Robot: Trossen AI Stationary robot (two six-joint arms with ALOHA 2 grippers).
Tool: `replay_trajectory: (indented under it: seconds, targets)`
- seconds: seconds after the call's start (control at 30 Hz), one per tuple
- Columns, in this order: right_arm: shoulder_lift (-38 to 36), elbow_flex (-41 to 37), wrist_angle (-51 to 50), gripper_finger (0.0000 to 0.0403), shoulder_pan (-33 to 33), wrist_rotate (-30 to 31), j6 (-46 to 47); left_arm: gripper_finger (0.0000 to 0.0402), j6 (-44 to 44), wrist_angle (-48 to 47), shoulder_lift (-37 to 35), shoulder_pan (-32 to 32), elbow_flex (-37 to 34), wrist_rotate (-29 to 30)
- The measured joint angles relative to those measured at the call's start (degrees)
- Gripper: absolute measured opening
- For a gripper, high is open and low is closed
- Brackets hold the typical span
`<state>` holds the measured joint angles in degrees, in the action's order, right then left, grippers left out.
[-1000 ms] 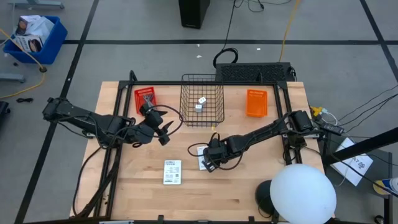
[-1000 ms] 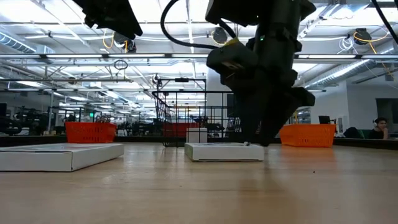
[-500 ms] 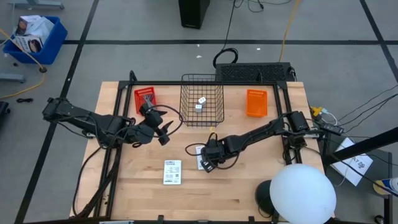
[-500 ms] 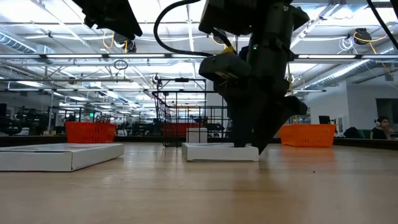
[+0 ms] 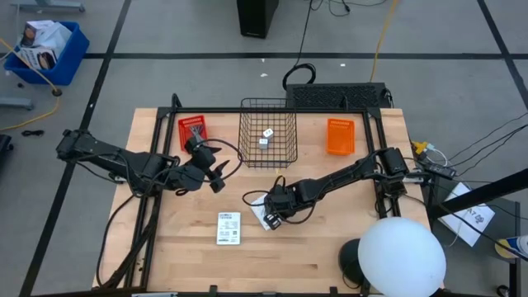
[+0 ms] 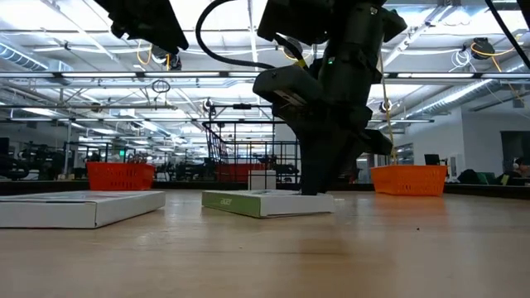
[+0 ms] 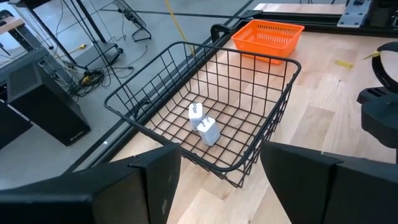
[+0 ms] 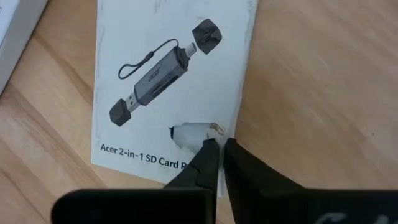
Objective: Pick and place items into bin
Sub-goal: Put the right card reader box into the orange basket
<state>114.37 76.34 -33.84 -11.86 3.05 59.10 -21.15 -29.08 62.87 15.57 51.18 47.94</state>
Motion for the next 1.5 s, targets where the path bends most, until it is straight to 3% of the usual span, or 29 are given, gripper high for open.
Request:
replay_trajectory:
  seconds: [0.3, 0.9, 1.23, 1.5]
  targets:
    - [-0.8, -0.1, 1.1, 0.0004, -0.6, 0.8, -0.3, 0.023, -0.5, -0.4, 0.0, 0.0, 0.0, 0.0]
    - [-13.6, -0.2, -9.4, 0.0001, -1.9, 6.4, 3.1, 0.023, -0.6, -0.9, 0.0, 0.0, 0.0, 0.0]
    - [-22.8, -0.2, -14.4, 0.0, -1.1, 14.1, 4.3, 0.023, -1.0, -0.9, 0.0, 0.0, 0.0, 0.1]
    - [-31.5, -0.2, -24.6, 0.0, 2.7, 20.3, 5.5, 0.023, -1.1, -0.9, 0.0, 0.0, 0.0, 0.1]
